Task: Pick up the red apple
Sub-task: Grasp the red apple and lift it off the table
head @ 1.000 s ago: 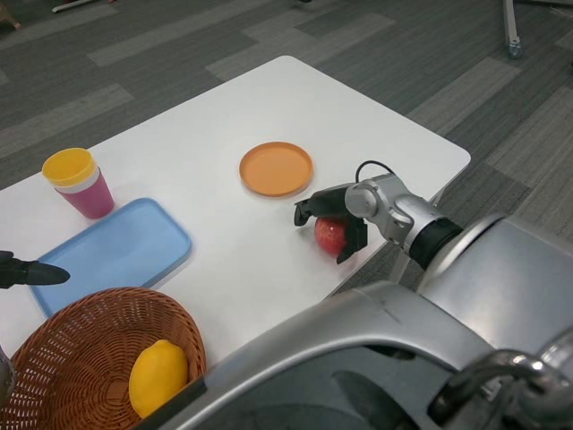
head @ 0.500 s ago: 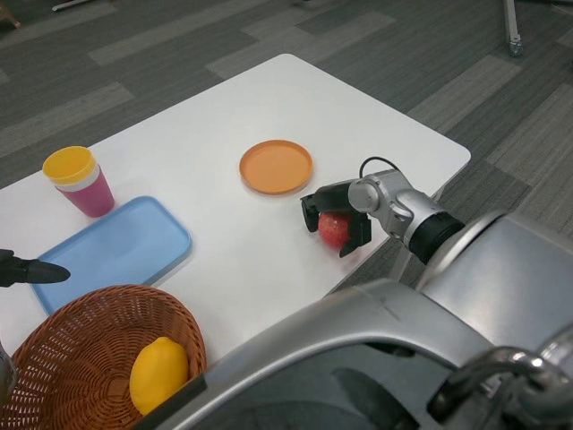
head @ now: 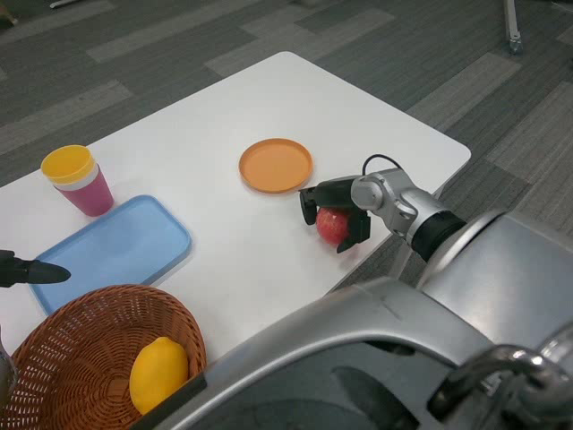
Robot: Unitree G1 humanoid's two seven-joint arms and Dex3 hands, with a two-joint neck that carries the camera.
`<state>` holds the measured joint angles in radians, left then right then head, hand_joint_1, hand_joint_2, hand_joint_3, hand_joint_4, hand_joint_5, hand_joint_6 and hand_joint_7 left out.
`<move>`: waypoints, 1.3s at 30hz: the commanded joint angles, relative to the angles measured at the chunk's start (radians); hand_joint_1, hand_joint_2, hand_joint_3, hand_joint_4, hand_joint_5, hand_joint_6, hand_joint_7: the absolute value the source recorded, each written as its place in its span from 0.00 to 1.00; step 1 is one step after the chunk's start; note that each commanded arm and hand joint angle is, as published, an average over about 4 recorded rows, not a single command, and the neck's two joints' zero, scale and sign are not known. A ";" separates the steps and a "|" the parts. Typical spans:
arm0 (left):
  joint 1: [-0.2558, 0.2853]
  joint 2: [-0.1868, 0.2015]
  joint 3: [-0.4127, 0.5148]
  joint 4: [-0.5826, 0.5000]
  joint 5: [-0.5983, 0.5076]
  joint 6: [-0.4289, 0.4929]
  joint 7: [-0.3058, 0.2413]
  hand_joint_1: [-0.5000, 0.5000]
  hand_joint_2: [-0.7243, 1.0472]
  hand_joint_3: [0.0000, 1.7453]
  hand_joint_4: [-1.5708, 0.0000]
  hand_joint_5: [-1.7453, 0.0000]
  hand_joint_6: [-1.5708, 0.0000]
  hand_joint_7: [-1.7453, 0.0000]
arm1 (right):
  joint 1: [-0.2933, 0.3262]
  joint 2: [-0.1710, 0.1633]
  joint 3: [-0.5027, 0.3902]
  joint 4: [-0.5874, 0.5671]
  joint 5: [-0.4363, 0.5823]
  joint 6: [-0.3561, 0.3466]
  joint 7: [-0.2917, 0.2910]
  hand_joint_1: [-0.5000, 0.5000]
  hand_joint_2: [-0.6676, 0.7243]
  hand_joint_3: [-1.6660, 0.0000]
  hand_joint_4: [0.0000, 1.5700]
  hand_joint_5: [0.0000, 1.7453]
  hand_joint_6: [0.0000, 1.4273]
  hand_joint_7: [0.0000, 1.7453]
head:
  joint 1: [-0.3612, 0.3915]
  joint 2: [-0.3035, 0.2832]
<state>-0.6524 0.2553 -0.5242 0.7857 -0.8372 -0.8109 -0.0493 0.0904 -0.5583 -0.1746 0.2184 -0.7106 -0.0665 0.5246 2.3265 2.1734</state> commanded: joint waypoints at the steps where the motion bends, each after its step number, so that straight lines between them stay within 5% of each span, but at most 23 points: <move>1: -0.013 0.005 -0.004 0.007 -0.002 -0.002 -0.003 0.00 0.10 0.04 1.00 1.00 1.00 0.92 | 0.017 0.008 -0.030 -0.059 0.036 -0.034 -0.034 0.29 0.07 0.29 0.44 0.83 0.14 0.88 | 0.006 0.007; 17: -0.006 0.005 -0.001 -0.003 0.000 -0.004 -0.003 0.00 0.10 0.05 1.00 1.00 1.00 0.92 | 0.076 0.041 -0.125 -0.171 0.604 -0.279 -0.280 0.29 0.07 0.33 0.47 0.78 0.22 0.88 | 0.039 0.096; 27: 0.001 0.001 0.004 -0.019 0.009 -0.005 -0.003 0.00 0.10 0.05 1.00 1.00 1.00 0.92 | 0.026 0.065 -0.156 -0.175 0.752 -0.381 -0.355 0.27 0.05 0.33 0.52 0.78 0.28 0.88 | 0.090 0.191; 31: 0.005 0.000 0.003 -0.026 0.012 -0.005 -0.003 0.00 0.10 0.05 1.00 1.00 1.00 0.92 | -0.003 0.077 -0.162 -0.164 0.785 -0.418 -0.380 0.25 0.05 0.33 0.55 0.78 0.28 0.88 | 0.177 0.306; 39: 0.005 0.001 -0.015 -0.051 0.015 -0.005 -0.004 0.00 0.10 0.03 1.00 1.00 1.00 0.90 | -0.074 0.111 -0.159 -0.115 0.820 -0.509 -0.430 0.25 0.05 0.33 0.56 0.78 0.31 0.88 | 0.155 0.354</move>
<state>-0.6538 0.2510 -0.5303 0.7450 -0.8326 -0.8129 -0.0494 0.0468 -0.4628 -0.3256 0.0890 0.0924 -0.5415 0.1154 2.4857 2.5222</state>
